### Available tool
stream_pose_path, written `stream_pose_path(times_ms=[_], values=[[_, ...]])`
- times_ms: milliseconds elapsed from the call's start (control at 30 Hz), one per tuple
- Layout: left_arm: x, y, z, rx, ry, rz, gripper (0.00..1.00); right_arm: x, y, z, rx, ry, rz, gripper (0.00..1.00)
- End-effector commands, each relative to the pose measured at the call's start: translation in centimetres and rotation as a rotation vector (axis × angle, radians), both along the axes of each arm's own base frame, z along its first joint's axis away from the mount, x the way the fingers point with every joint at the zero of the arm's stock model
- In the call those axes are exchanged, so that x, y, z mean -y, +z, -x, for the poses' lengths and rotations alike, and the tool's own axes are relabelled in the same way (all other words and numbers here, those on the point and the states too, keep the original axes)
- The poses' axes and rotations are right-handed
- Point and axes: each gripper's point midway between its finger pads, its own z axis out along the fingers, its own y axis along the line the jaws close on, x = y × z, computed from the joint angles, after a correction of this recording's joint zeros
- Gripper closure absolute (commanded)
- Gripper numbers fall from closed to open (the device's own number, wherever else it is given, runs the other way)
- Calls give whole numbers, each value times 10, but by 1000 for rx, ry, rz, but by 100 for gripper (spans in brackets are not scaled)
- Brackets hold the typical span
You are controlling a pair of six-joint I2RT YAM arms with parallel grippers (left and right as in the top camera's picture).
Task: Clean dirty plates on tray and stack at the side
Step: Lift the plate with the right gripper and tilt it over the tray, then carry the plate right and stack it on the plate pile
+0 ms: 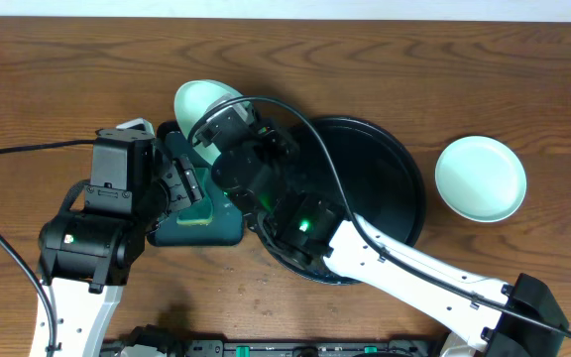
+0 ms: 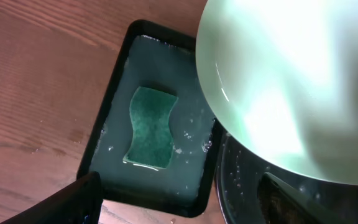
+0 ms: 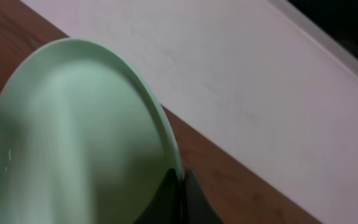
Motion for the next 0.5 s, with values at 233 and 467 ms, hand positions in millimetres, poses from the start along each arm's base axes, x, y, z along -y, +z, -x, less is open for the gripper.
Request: stream_pose_path(times_ms=[233, 467], values=[[-1, 7, -2, 16, -5, -2, 20, 17, -41, -26, -486, 20, -621, 99], [-1, 7, -2, 16, -5, -2, 20, 100, -2, -44, -528, -33, -764, 99]])
